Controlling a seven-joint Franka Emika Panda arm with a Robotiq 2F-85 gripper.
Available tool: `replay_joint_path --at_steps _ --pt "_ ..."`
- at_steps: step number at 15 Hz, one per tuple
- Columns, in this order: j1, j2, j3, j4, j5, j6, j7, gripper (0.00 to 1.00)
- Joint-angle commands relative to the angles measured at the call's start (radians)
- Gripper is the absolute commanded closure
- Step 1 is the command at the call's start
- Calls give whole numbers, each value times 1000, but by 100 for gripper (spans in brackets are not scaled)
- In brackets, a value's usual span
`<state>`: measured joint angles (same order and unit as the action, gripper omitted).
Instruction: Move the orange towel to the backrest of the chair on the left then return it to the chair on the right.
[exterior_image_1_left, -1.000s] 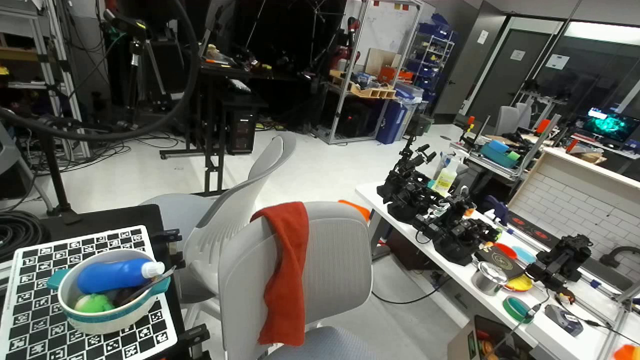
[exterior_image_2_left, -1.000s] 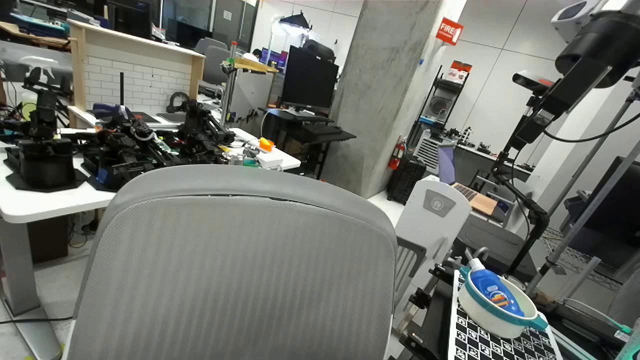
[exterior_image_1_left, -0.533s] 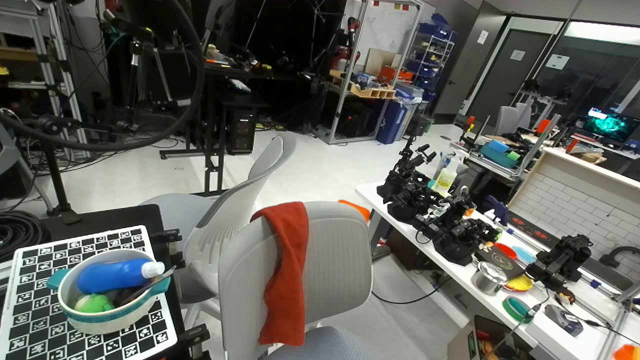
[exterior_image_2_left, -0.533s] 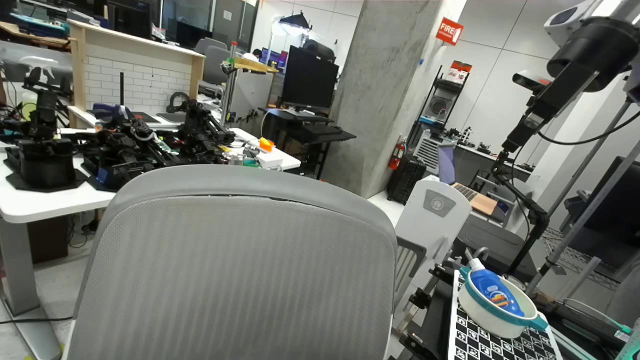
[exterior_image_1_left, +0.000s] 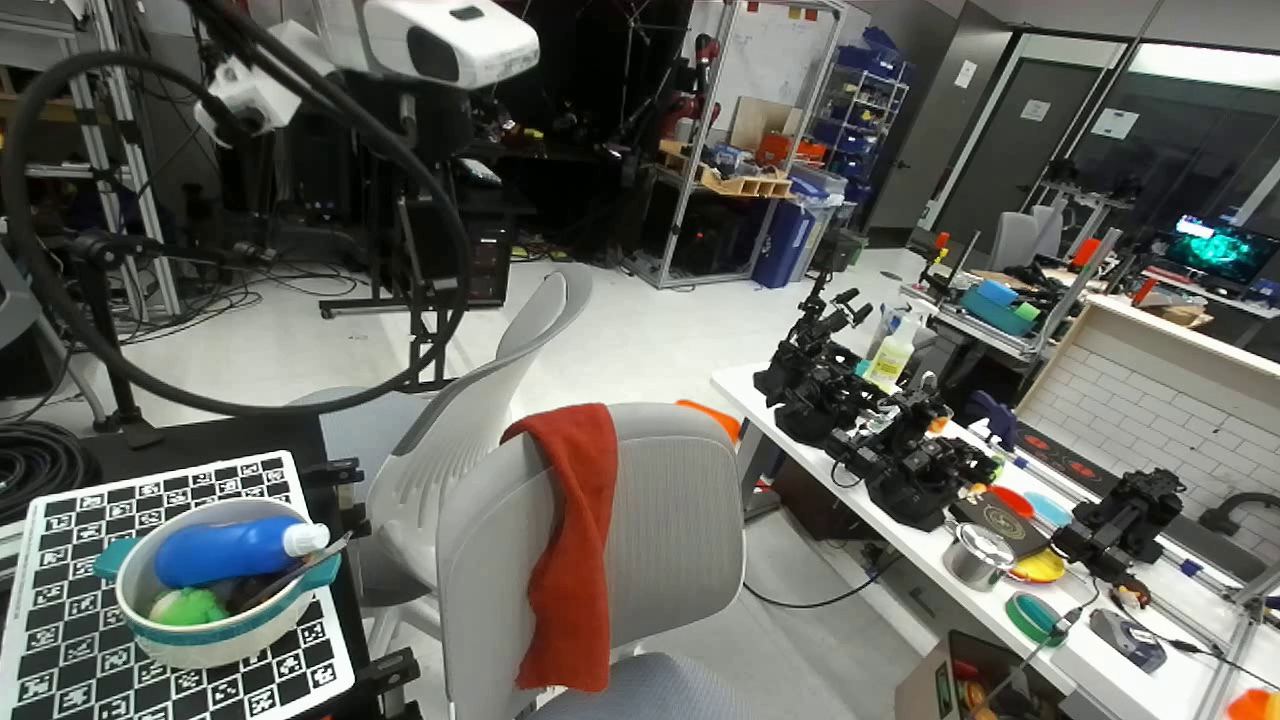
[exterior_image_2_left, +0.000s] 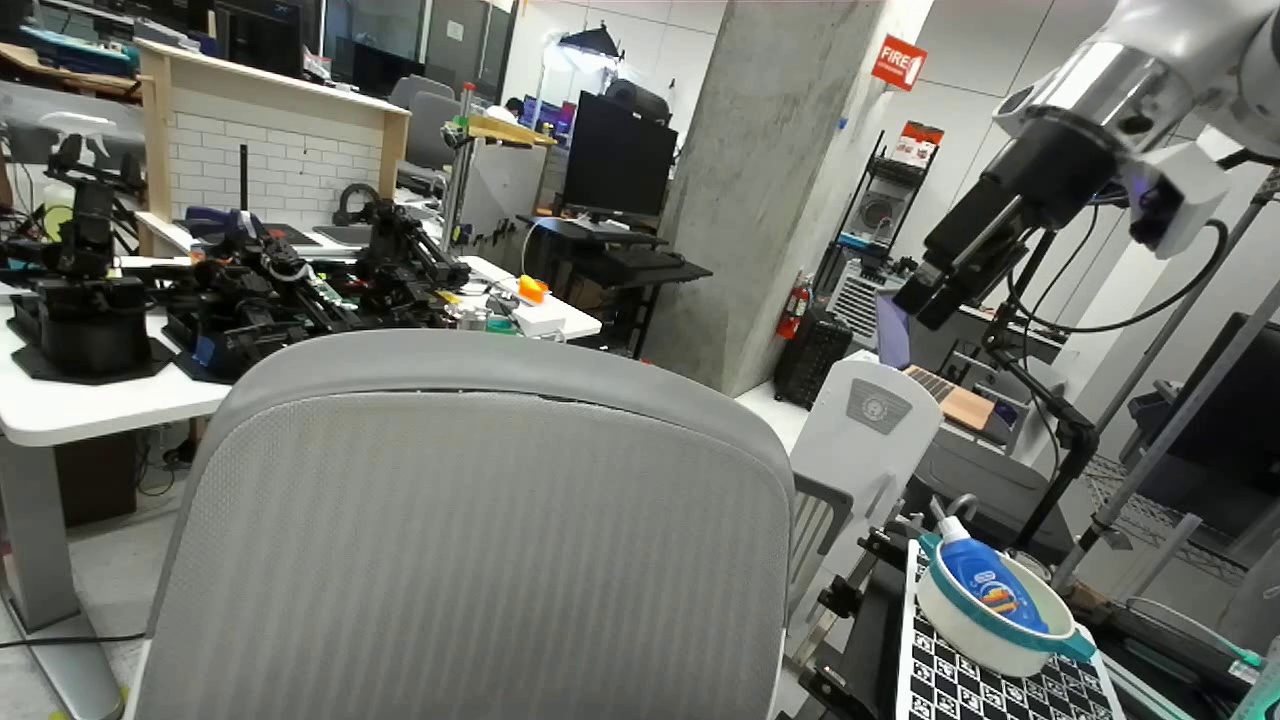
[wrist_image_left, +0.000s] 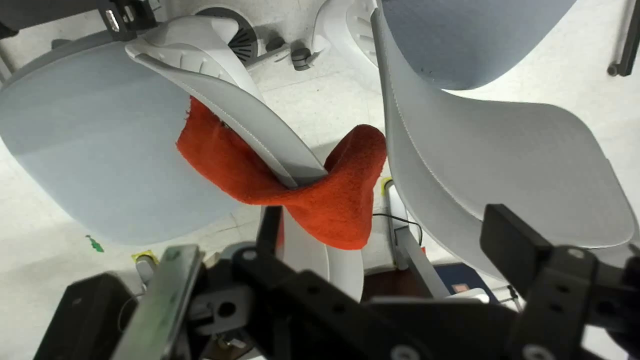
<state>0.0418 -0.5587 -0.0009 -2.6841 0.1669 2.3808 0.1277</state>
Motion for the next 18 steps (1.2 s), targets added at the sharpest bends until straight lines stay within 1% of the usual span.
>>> replay_joint_path --at_steps 1,5,9,14,18 --pt "-2 150 17 45 65 93 86 0" --pt "-10 276 22 78 109 211 160 0" --pt "-32 401 33 109 84 308 269 0" --pt "-44 537 19 163 68 358 359 0" --pt "-40 627 4 218 68 373 391 0"
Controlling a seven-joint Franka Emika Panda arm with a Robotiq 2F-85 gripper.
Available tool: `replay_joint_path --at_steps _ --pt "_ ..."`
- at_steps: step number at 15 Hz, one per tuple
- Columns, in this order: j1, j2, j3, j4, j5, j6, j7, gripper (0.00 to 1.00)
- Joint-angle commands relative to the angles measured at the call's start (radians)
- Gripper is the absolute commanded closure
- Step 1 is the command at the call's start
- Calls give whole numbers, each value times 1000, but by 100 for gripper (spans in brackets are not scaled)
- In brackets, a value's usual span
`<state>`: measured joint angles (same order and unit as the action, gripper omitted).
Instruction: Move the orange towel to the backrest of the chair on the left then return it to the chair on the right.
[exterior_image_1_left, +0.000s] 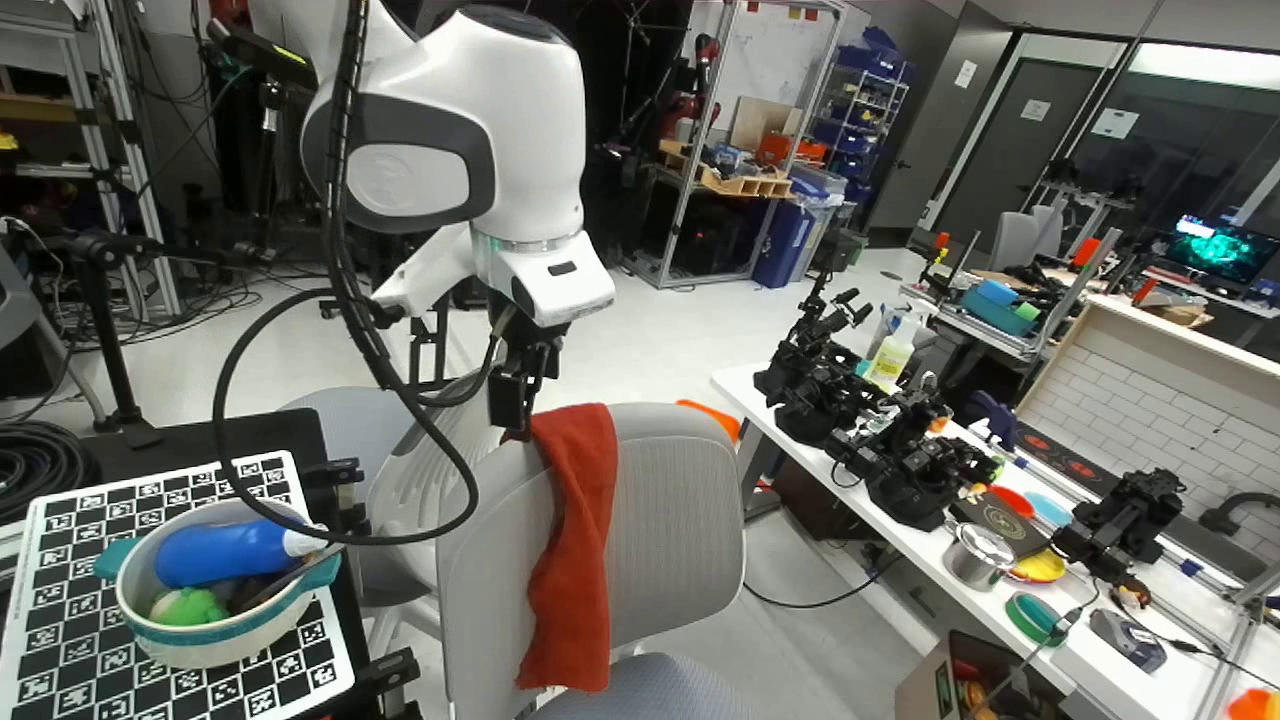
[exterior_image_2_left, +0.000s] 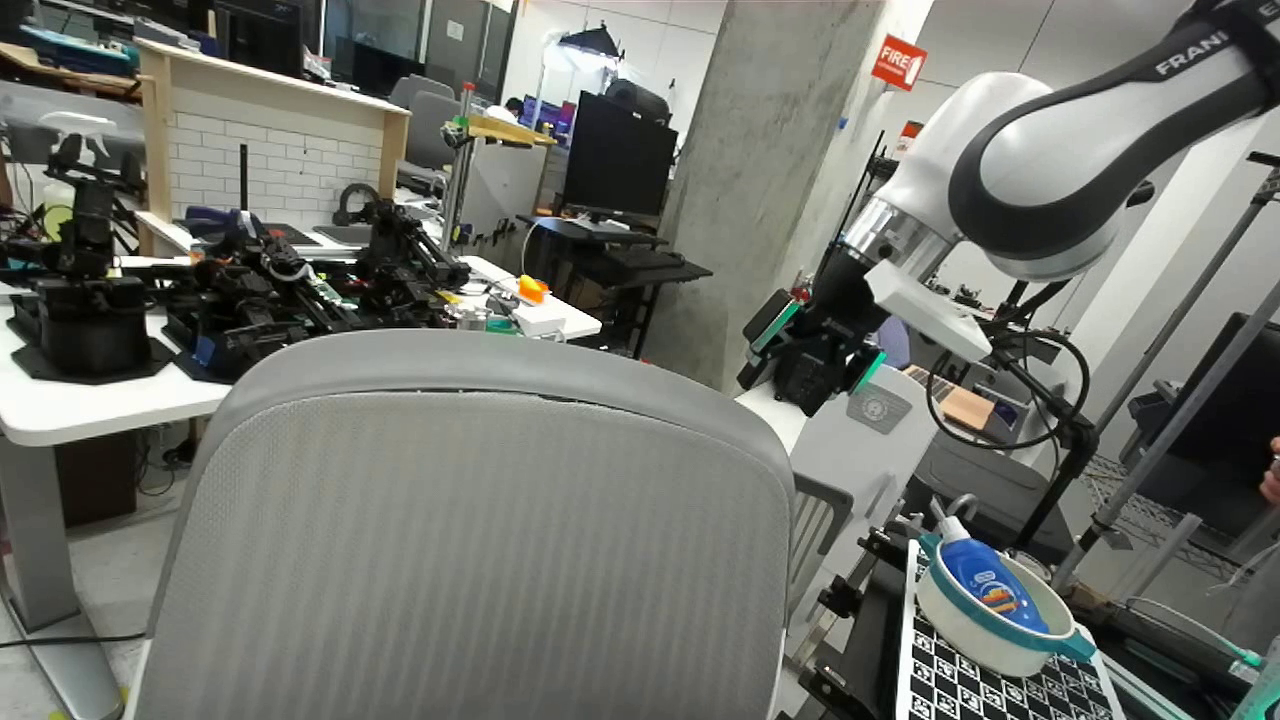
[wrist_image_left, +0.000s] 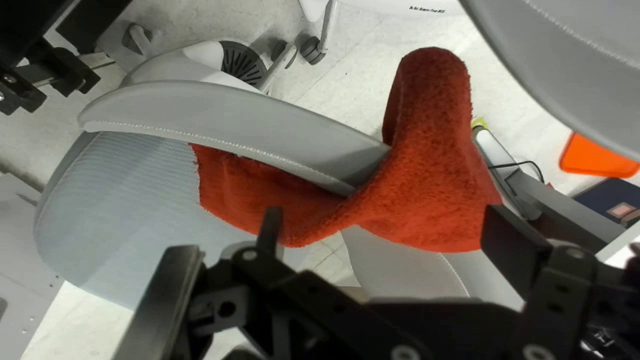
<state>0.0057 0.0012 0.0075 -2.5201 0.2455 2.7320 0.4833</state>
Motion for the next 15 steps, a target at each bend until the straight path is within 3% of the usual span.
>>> replay_joint_path --at_steps 1,12,13,14,15 --pt "-2 88 -8 66 -7 27 36 0" --pt "22 289 -38 182 8 77 39 0" --pt "24 299 -37 190 9 74 37 25" --pt "28 304 -37 193 9 75 38 26" --pt "29 302 -37 195 10 77 34 35"
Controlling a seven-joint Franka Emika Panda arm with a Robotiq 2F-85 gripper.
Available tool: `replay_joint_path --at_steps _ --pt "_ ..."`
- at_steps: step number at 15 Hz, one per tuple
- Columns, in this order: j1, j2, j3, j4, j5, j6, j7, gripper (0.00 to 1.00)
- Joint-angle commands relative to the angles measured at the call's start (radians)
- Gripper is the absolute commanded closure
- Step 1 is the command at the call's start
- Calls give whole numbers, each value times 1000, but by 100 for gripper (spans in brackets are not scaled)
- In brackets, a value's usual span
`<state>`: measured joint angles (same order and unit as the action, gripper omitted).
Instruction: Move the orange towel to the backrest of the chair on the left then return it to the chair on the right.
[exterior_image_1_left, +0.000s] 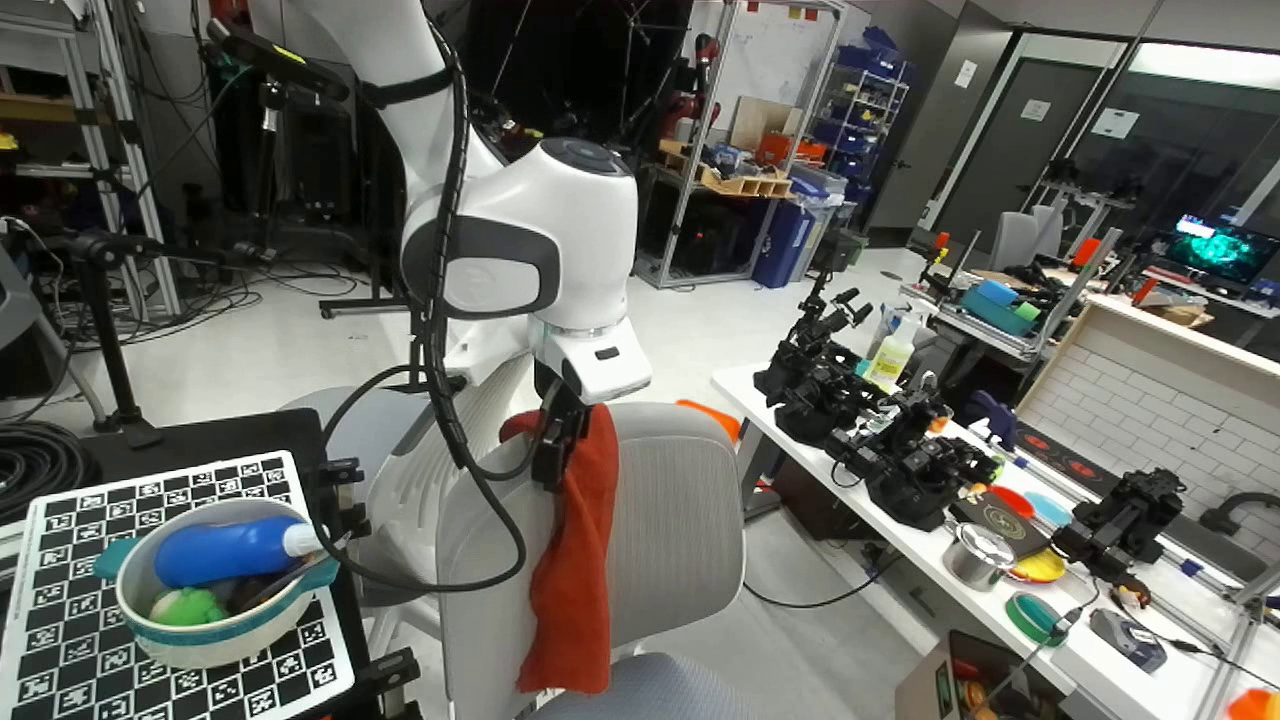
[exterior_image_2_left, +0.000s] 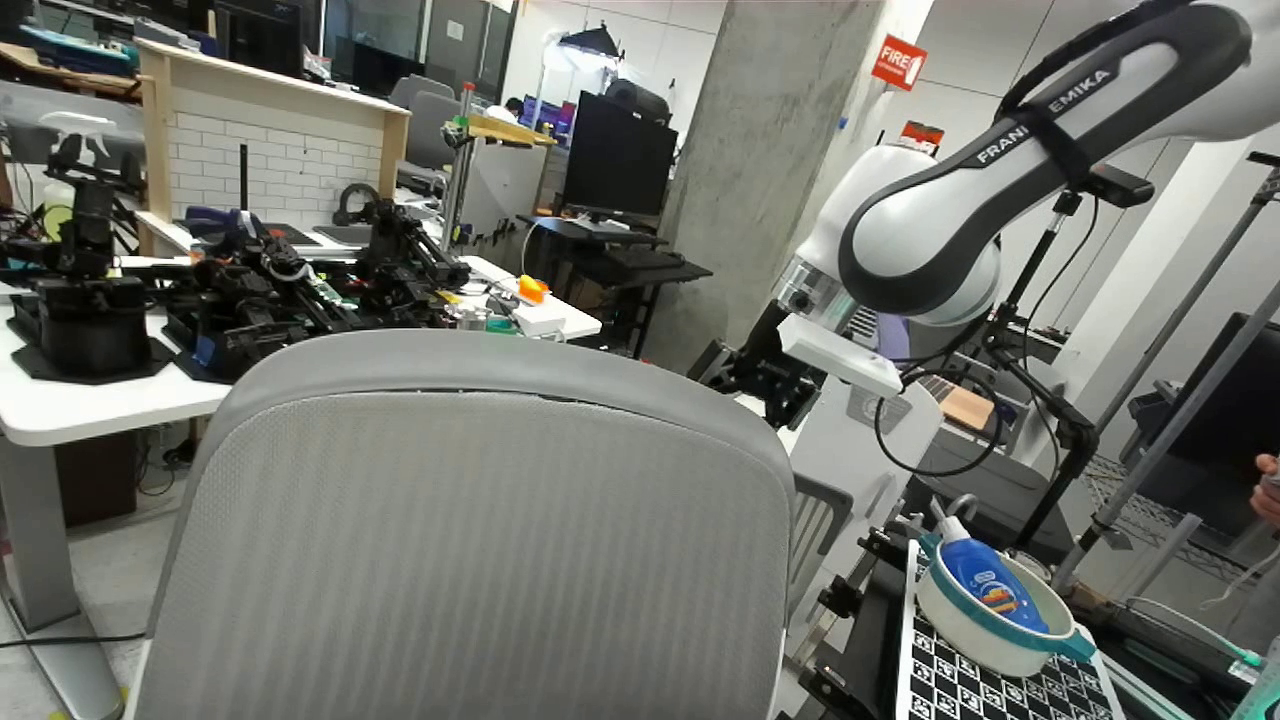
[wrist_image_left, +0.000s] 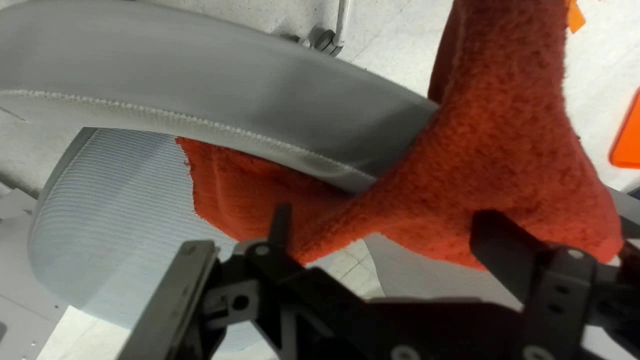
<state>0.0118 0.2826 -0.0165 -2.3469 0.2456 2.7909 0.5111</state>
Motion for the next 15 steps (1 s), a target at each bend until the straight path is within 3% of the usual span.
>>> replay_joint_path --at_steps 1,8,12,15 --pt "23 17 -12 22 12 20 3 42" --pt "5 -20 -8 28 30 3 -22 95" --pt "-13 -44 -6 26 39 -8 -41 100" --pt "-34 -148 0 3 60 -39 -78 99"
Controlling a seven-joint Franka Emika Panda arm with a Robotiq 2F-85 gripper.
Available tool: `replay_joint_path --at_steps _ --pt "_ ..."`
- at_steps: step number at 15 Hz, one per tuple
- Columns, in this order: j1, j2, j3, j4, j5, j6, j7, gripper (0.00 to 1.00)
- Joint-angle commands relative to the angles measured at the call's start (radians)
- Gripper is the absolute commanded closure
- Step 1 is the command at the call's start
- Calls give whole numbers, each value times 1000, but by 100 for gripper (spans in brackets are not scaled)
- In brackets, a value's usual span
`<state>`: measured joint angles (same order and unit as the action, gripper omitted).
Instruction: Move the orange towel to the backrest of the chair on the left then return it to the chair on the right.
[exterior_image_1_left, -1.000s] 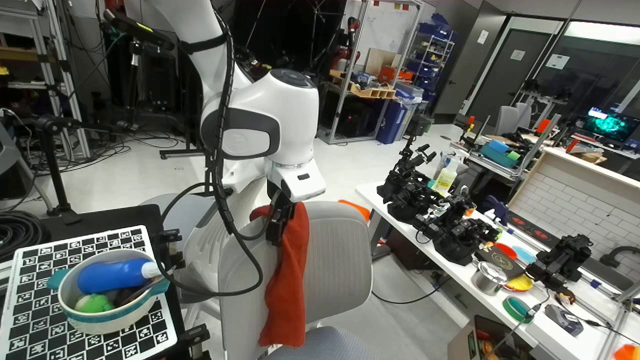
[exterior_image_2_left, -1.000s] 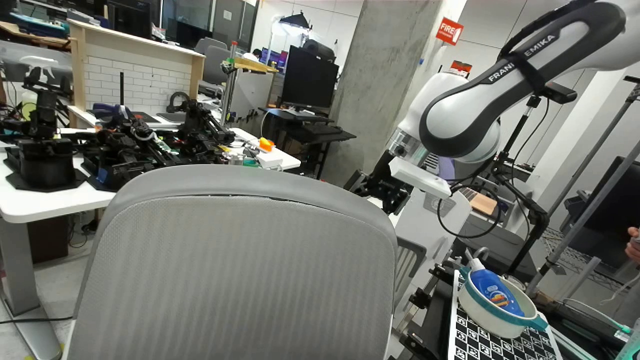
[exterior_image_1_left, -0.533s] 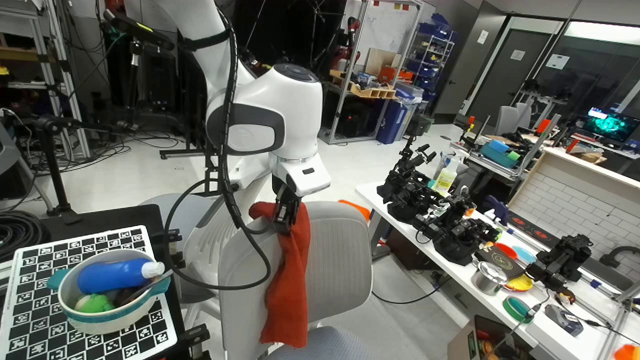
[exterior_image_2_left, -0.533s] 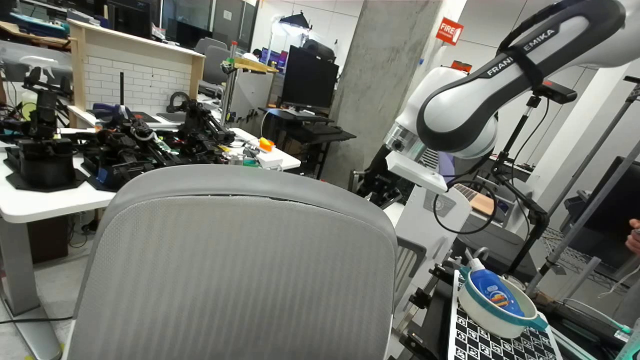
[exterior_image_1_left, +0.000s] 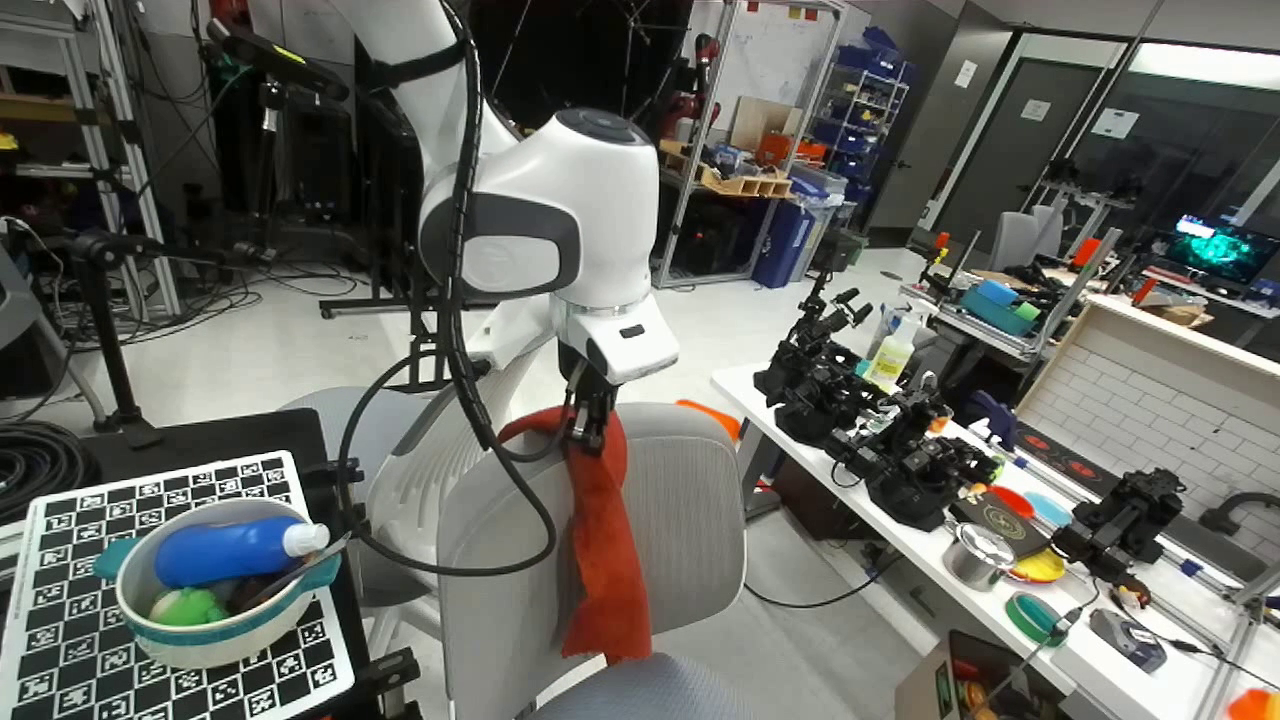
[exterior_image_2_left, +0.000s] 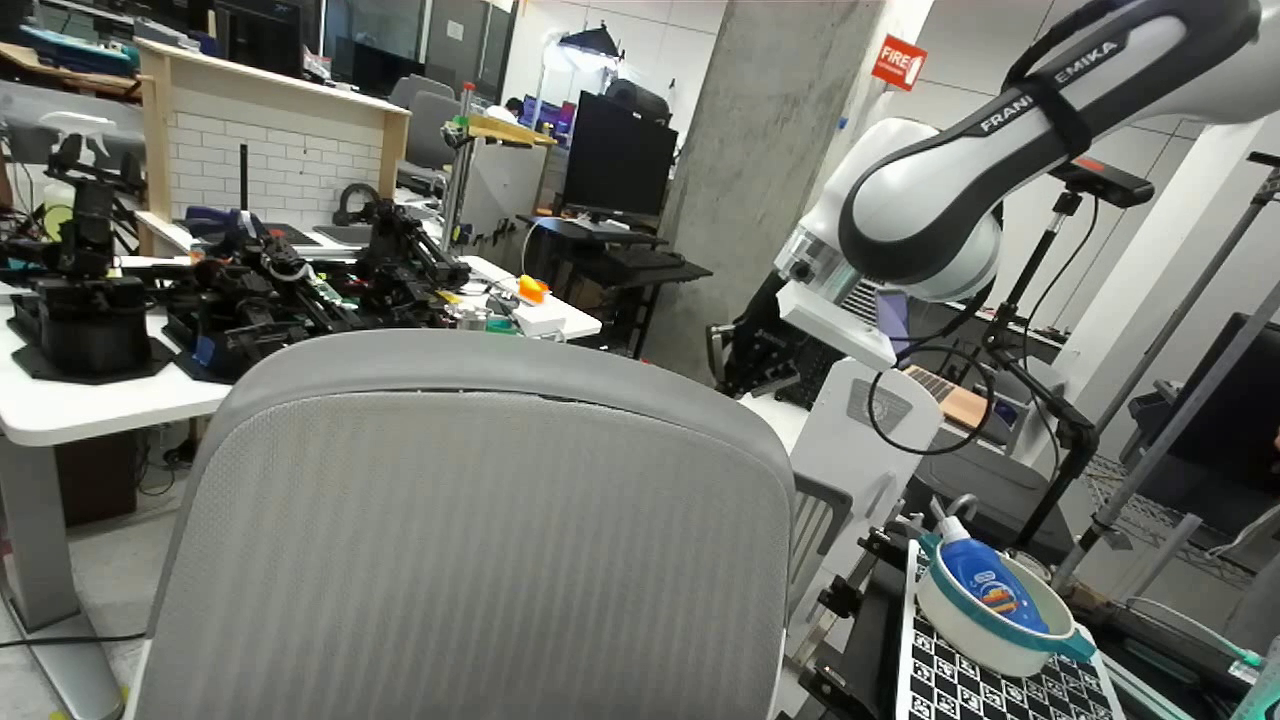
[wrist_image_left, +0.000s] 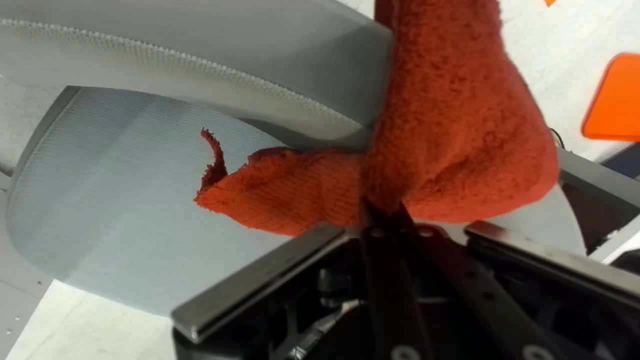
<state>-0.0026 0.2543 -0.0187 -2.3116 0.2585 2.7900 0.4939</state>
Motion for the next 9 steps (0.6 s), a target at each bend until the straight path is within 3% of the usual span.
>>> replay_joint_path --at_steps 1,9 --pt "-26 -169 3 -38 57 -51 -77 99" --pt "-34 -480 -10 17 48 -195 -110 99"
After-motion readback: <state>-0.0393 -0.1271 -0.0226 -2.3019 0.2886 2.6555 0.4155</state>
